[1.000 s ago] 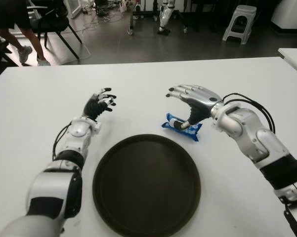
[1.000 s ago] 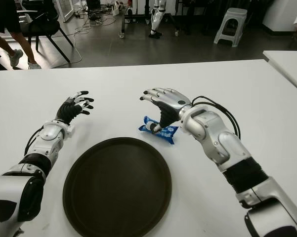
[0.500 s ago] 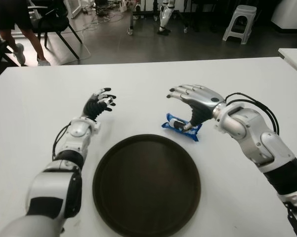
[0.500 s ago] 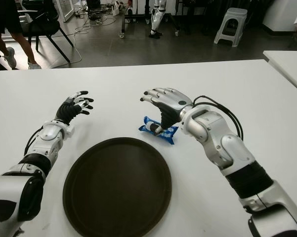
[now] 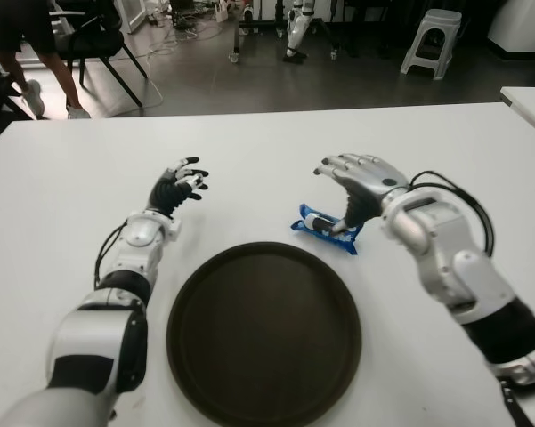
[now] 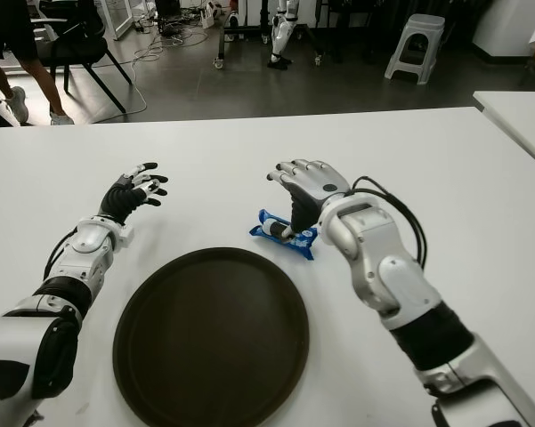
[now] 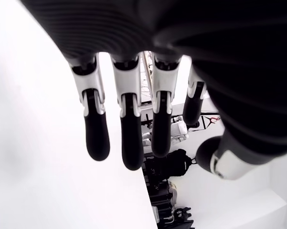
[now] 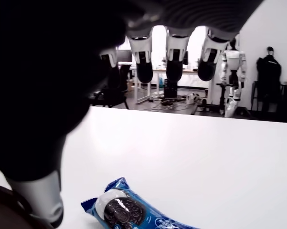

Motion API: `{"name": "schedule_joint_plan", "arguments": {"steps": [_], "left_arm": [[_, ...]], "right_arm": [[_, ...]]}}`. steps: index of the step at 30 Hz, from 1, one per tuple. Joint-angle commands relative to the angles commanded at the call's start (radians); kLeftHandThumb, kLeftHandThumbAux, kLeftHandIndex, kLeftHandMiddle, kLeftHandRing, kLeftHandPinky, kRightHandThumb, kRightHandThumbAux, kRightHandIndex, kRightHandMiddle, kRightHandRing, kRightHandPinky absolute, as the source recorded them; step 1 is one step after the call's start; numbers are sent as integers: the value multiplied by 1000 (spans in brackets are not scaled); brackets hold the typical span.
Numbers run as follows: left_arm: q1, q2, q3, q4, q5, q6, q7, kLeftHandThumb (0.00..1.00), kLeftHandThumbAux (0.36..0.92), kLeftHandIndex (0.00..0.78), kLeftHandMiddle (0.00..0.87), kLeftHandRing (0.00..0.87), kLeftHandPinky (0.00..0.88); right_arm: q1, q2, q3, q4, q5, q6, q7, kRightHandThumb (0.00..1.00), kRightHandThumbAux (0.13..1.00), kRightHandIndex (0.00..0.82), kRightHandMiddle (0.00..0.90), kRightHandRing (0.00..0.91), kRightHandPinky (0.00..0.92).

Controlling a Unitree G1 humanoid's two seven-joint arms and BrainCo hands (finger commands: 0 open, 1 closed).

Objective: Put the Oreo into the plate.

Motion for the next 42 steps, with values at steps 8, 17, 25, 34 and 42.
{"name": "schedule_joint_plan", "arguments": {"steps": [8, 17, 25, 34, 42], "left_arm": [[0, 0, -1, 2, 1, -2, 1, 170, 629, 162, 306, 352, 404], [1, -2, 3, 1, -3, -8, -1, 183, 630, 166, 313, 357, 409], [3, -4, 5, -2, -7, -12, -4, 186, 627, 169, 314, 359, 412], [3, -5, 4, -3, -7, -12, -6, 177, 613, 167, 313, 357, 403], [4, -5, 4, -5, -9, -8, -12, 178, 616, 162, 305, 349, 391]], "right_arm": [[3, 37, 5, 21, -77, 57, -42, 0, 737, 0, 0, 0, 4], [-1, 65, 8, 35, -111, 93, -52, 0, 722, 0, 0, 0, 1], [-2, 82, 7, 50, -124, 112, -57, 0, 711, 0, 0, 0, 11], [-7, 97, 16, 99, -118, 105, -75, 0, 708, 5, 3, 0, 16], [-16, 115, 50, 162, -123, 100, -76, 0, 706, 16, 19, 8, 29]]}}
